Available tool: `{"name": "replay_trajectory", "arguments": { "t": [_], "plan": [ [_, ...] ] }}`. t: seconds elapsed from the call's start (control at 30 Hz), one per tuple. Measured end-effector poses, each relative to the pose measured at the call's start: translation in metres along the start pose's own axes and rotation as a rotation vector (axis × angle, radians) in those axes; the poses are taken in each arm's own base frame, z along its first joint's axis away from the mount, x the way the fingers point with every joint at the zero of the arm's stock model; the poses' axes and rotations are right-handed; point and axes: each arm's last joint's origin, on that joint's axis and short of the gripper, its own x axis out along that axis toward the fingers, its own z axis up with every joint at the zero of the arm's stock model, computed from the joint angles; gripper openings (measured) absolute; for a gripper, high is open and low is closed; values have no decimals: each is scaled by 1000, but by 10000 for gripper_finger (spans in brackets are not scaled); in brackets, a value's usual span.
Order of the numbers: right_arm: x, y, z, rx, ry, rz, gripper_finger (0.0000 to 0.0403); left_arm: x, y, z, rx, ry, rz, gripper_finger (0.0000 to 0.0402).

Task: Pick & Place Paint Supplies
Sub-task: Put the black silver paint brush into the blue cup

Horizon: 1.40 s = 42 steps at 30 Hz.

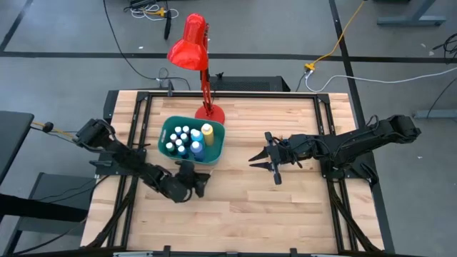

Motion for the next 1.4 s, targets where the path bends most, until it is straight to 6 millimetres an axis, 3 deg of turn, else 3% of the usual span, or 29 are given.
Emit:
{"name": "replay_trajectory", "arguments": {
  "t": [0.17,0.3,0.47,0.63,0.8,1.0,1.2,1.4],
  "plan": [
    [3,0,-2,98,12,0,79,3,-37,19,154,-144,-114,21],
    [17,1,-11,175,41,-1,86,6,-68,37,304,-224,-135,22],
    [41,3,-26,163,40,36,115,10,-100,65,396,-325,-120,17],
    [59,4,-26,149,-97,60,155,10,-123,87,499,-396,-105,19],
    [66,4,-18,201,-270,86,182,12,-130,97,550,-415,-105,18],
    [66,1,-14,192,-337,41,181,12,-130,98,555,-415,-104,21],
    [64,-5,-11,194,-370,12,142,12,-130,98,554,-416,-104,21],
    [64,-7,-11,183,-370,17,67,13,-129,100,552,-420,-102,22]
  ]
}}
